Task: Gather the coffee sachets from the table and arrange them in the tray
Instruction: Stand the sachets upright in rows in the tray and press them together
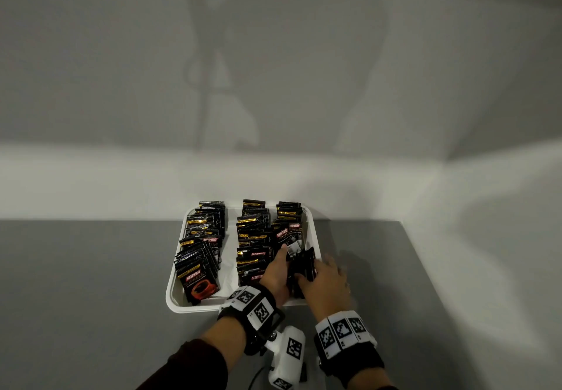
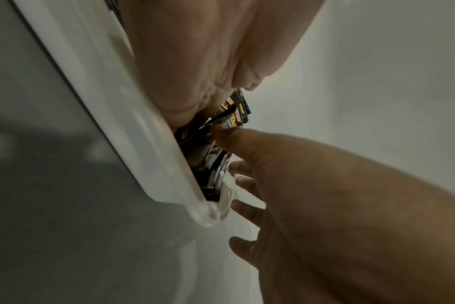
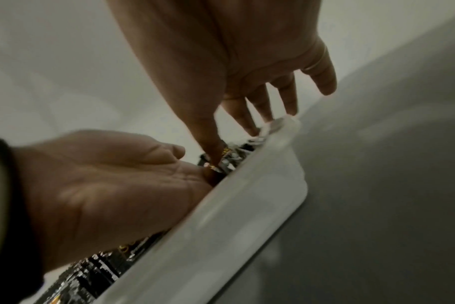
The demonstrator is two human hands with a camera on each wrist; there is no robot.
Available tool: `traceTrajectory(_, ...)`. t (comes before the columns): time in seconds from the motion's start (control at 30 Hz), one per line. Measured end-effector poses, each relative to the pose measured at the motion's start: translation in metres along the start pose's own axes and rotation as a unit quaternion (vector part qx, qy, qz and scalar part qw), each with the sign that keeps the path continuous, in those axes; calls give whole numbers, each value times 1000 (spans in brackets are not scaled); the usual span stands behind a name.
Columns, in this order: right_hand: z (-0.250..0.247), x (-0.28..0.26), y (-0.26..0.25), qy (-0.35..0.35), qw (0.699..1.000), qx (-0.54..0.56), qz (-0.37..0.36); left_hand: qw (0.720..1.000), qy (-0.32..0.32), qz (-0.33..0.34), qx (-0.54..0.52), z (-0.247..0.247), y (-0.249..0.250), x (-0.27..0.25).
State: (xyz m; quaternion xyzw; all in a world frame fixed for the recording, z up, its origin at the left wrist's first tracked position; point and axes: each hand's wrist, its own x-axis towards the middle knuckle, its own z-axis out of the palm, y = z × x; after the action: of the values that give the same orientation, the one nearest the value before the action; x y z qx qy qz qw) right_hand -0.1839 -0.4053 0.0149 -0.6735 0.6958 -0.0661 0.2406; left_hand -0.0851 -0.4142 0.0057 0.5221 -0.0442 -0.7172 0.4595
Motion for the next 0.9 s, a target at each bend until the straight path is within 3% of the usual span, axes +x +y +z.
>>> traceTrajectory(0.27, 2, 2, 2, -5, 999, 40, 12, 1000, -4, 11, 24, -3, -4, 0)
traceTrajectory(0.43, -2, 15, 7, -28, 992, 121, 38, 999, -30, 11, 3, -4, -2, -2)
traceTrajectory(0.57, -1, 25, 6, -66, 995, -74, -6, 999, -40, 9, -20, -4, 0, -3)
traceTrajectory(0.63, -1, 30, 6, -67, 991, -117, -18, 999, -35, 16, -24, -4, 0, -4)
traceTrajectory(0.77, 0, 38, 7, -40, 992, -111, -47, 999, -29, 29, -10, -1, -1, -4)
traceTrajectory(0.9, 2, 38, 12, -26, 999, -34, -31, 998, -42, 46, 14, 0, -1, -3)
